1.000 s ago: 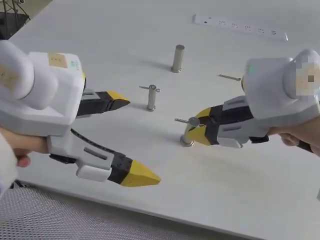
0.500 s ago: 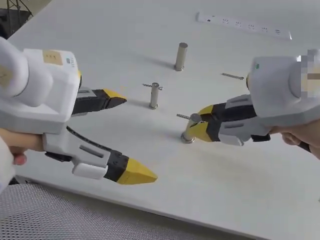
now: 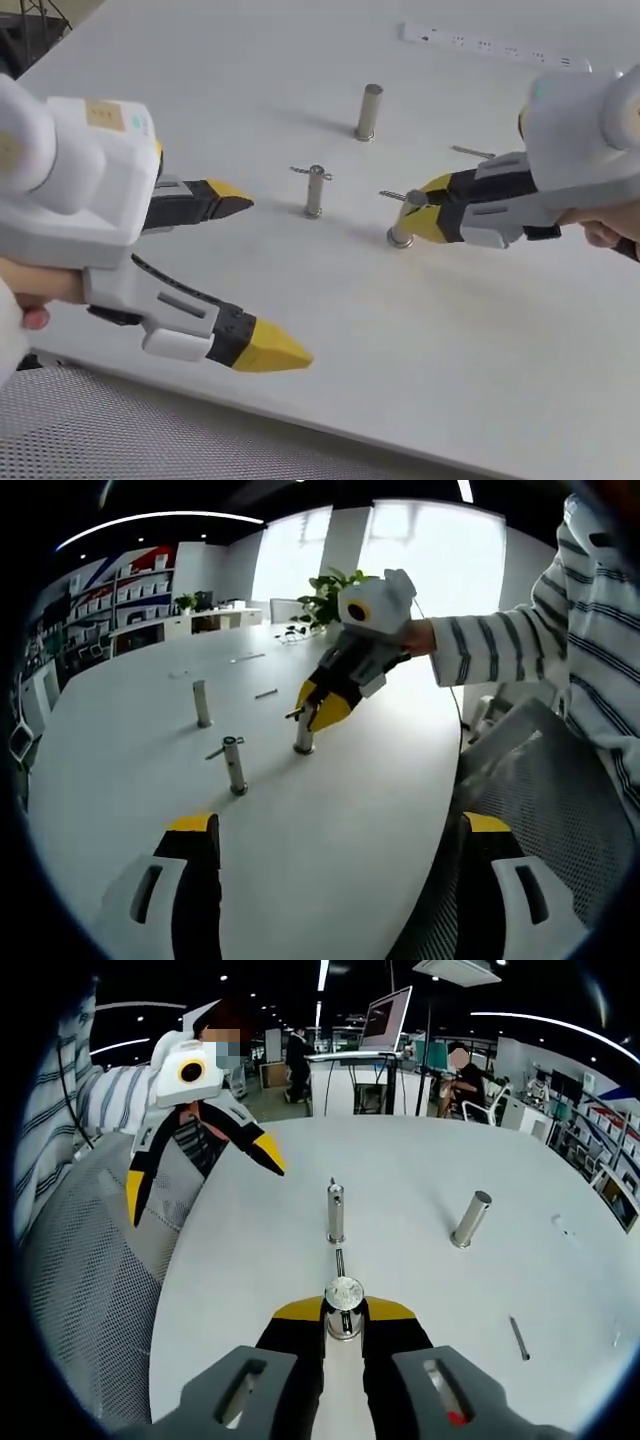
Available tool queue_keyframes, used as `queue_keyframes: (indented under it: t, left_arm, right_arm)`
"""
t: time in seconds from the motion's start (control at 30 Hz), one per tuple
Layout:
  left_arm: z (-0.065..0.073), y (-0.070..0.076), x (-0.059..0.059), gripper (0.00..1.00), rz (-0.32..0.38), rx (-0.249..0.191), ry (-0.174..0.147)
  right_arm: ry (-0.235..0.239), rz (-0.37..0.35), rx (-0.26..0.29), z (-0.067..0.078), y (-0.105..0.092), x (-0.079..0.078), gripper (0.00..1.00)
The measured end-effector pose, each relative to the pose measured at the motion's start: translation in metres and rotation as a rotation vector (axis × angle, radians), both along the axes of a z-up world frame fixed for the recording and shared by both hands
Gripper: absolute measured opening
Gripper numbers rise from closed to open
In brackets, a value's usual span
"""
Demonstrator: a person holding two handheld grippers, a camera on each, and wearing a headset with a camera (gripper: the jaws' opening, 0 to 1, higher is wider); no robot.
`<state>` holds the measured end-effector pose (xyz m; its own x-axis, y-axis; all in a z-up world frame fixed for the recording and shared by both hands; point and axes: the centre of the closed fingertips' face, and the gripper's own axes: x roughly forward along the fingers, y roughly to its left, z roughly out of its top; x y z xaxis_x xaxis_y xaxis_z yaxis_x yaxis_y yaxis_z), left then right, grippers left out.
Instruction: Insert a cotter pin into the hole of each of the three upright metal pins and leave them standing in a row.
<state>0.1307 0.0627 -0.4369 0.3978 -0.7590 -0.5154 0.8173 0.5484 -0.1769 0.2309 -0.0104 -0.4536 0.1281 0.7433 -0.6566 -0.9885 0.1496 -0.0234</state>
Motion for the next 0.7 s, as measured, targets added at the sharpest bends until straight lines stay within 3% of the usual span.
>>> queue_keyframes:
  t: [0.2,0.33,0.7]
  left_arm:
    - [-0.004,0.0054,0.003,0.97,0.009,0.029,-0.004]
    - [0.0003,0.0047,0.0046,0.97,0.016,0.001,0.002]
    - [0.0035,0.0079,0.0068,0.98,0.017,0.009,0.007]
  right_arm:
    - [0.001,0.014,-0.014,-0.0045,-0.003,0.0072,0.08]
    - [-0.001,0.028,-0.021,-0.0064,-0.0018,0.0065,0.08]
    - [0.011,0.018,-0.016,-0.007,0.0011,0.0089,0.08]
